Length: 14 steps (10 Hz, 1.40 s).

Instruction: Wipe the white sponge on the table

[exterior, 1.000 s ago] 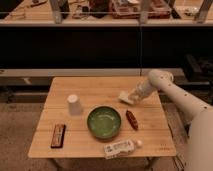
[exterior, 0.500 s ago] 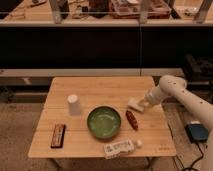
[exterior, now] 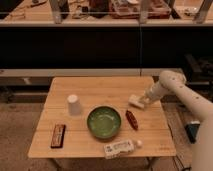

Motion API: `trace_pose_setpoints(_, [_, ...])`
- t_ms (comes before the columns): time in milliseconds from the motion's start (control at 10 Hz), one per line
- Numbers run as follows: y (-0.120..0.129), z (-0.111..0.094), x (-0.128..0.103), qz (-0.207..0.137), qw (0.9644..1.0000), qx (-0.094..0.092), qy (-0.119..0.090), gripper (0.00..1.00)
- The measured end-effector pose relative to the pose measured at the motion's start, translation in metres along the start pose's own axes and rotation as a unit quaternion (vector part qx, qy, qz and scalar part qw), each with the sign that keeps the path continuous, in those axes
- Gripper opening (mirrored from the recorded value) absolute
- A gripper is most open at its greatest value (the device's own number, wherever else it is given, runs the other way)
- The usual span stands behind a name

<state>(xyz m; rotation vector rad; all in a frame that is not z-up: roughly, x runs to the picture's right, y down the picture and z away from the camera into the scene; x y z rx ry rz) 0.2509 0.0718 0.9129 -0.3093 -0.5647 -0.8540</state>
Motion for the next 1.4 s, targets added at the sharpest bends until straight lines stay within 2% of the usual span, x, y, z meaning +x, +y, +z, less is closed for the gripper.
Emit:
trace_pose_setpoints(200, [-0.002,0.001,0.001,0.001,1.0000,0.004,-0.001,0.24])
trace_pose_setpoints(400, [-0.017,0.008,-0.002,-0.004,1.0000,0.008,-0.001,0.24])
trace_pose_setpoints(500, [-0.025,0.007,-0.002,-0.003,1.0000,0.007,-0.006,0.24])
trace_pose_setpoints(700, [-0.025,0.006,0.006,-0.003,1.0000,0.001,-0.006,0.24])
trace_pose_setpoints(900, [-0.041,0.009,-0.001,-0.003,0.9999,0.004,-0.009,0.24])
trace_pose_setpoints(1100, [-0.039,0.003,-0.003,-0.003,0.9999,-0.002,-0.014,0.24])
trace_pose_setpoints(1200, [-0.036,0.008,0.002,0.000,0.9998,-0.004,-0.018,0.24])
trace_pose_setpoints(1400, [-0.046,0.021,0.009,-0.005,0.9998,-0.002,-0.018,0.24])
